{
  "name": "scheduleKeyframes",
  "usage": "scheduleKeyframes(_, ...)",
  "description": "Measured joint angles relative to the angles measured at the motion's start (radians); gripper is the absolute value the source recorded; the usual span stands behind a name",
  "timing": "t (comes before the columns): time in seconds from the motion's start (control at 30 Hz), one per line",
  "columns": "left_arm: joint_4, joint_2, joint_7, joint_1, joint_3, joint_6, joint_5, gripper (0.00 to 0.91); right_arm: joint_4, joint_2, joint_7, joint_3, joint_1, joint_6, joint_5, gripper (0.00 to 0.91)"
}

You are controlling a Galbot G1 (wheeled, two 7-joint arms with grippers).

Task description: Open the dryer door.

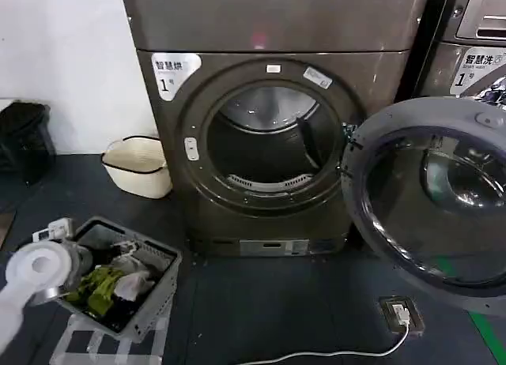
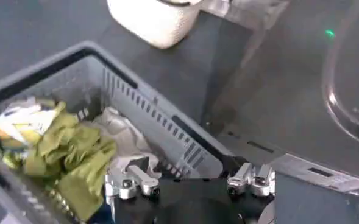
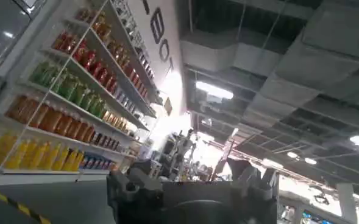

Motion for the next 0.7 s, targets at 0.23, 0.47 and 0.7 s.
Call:
scheduleKeyframes(0.23, 0.024, 0.004, -0.032, 0.011, -0.029, 0.0, -0.065, 0.907, 0.001, 0.0, 0.002, -0.001, 0.003, 0.003, 0.003, 0.907)
scheduleKeyframes(0.47, 0.043, 0.006, -0.039, 0.021, -0.053, 0.0, -0.071, 0.907, 0.0, 0.0, 0.002, -0.001, 0.003, 0.003, 0.005, 0.907)
scheduleKeyframes(0.7, 0.058, 0.009, -0.04, 0.026, -0.068, 0.0, -0.09, 0.907, 0.005, 0.0, 0.002, 0.0, 0.005, -0.001, 0.011, 0.907)
